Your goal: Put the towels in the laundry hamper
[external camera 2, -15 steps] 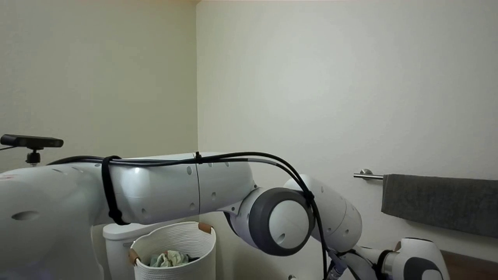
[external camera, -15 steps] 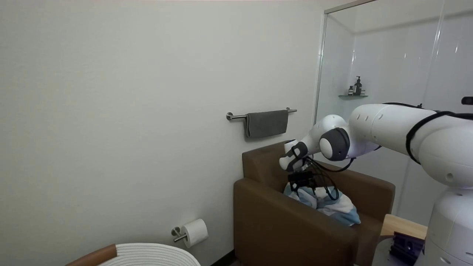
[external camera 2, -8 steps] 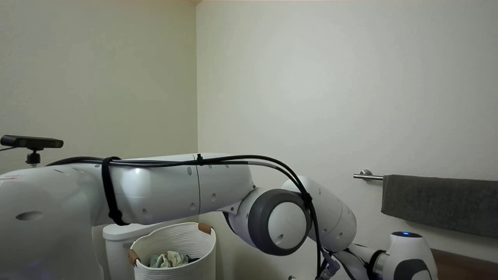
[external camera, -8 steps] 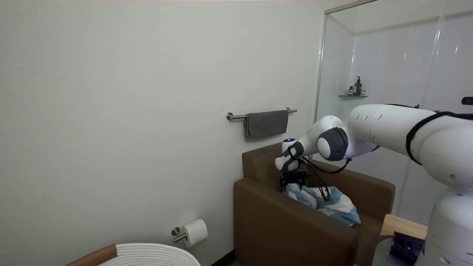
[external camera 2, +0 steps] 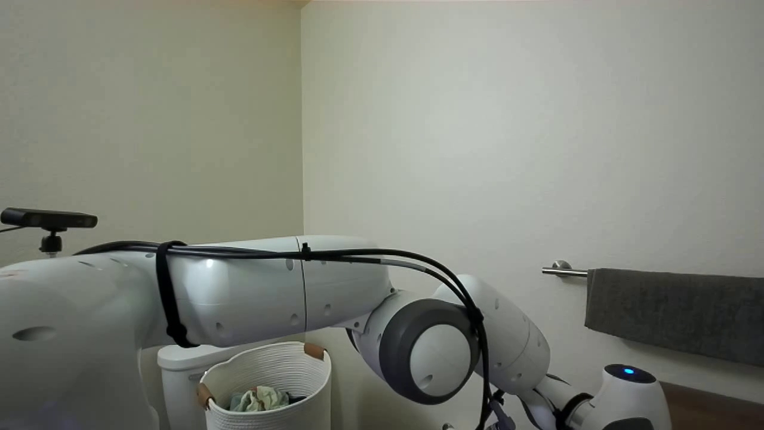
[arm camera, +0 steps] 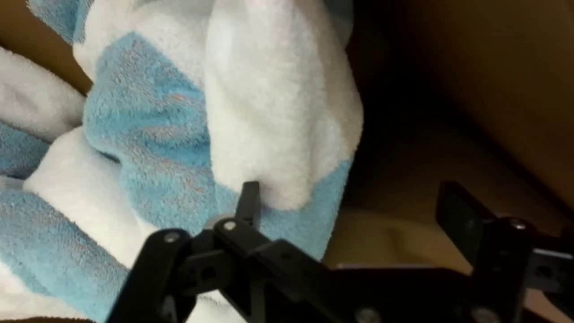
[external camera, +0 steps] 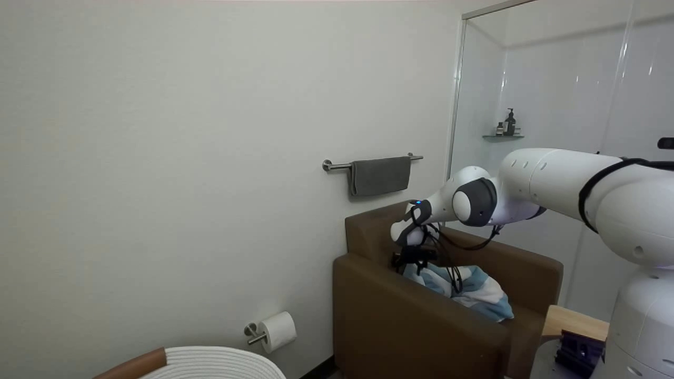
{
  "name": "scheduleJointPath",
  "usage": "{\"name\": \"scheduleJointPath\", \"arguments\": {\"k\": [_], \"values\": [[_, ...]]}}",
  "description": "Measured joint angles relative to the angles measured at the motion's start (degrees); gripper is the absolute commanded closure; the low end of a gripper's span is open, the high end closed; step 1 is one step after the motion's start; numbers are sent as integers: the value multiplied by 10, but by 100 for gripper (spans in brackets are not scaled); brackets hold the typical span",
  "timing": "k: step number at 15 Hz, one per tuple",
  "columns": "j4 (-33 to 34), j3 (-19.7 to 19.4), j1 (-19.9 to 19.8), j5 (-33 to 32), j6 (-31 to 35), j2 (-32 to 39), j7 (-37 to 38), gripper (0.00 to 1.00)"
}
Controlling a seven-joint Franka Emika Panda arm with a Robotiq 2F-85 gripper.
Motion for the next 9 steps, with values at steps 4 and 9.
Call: {"name": "scheduleJointPath", "arguments": {"k": [4,9], "values": [[-26,-22,2,0,-25,1,0,0],[-59,-40,3,0,-45,1,0,0]]}}
